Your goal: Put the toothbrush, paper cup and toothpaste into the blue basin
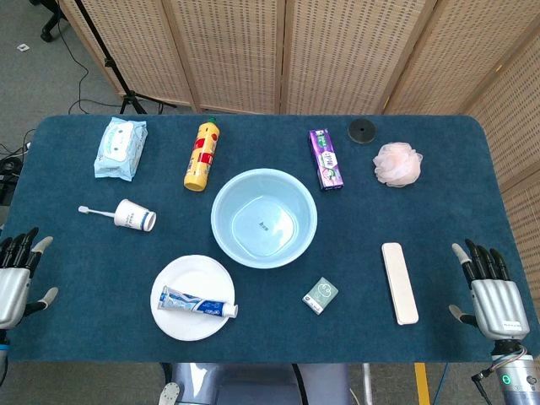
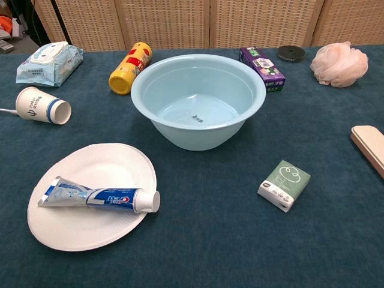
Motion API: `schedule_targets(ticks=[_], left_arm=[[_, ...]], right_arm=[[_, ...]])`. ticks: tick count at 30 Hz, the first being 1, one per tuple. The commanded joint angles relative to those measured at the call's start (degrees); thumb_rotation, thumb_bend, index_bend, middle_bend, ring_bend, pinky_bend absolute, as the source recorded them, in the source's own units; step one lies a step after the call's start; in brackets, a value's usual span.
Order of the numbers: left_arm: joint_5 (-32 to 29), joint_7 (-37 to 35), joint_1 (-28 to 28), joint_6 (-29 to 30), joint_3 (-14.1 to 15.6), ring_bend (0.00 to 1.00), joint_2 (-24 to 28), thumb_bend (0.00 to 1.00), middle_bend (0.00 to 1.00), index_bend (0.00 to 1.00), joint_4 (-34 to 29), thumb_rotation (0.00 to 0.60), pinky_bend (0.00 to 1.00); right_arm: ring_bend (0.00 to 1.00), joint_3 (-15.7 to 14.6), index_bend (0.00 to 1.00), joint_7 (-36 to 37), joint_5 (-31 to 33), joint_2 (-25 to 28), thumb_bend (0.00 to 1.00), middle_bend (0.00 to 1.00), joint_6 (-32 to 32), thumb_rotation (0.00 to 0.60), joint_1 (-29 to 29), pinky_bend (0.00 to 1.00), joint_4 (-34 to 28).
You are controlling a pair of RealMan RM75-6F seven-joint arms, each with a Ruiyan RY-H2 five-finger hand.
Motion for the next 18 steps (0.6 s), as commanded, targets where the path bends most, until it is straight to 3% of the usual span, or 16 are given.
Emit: schedule_targets(ticks=[1, 18], left_arm=[[0.18, -0.11, -0.05, -0.06, 0.09, 0.00, -0.11, 0.22, 0.00, 0.00, -0.12, 0.600, 0.03], [-0.42, 1.77, -0.48, -1.55, 0.55, 0.00, 0.13, 0.22, 0.00, 0.00, -0.90, 0.600, 0.03]], right_arm=[[0.00, 0.04, 0.00, 0.19, -0.14, 0.14, 0.11, 0.00, 0.41, 0.600, -0.15, 0.00, -0.12], [0.00, -0.46, 0.00, -0.16, -0.43, 0.02, 0.10, 0.00, -0.36, 0.600, 0.09, 0.00, -0.40]])
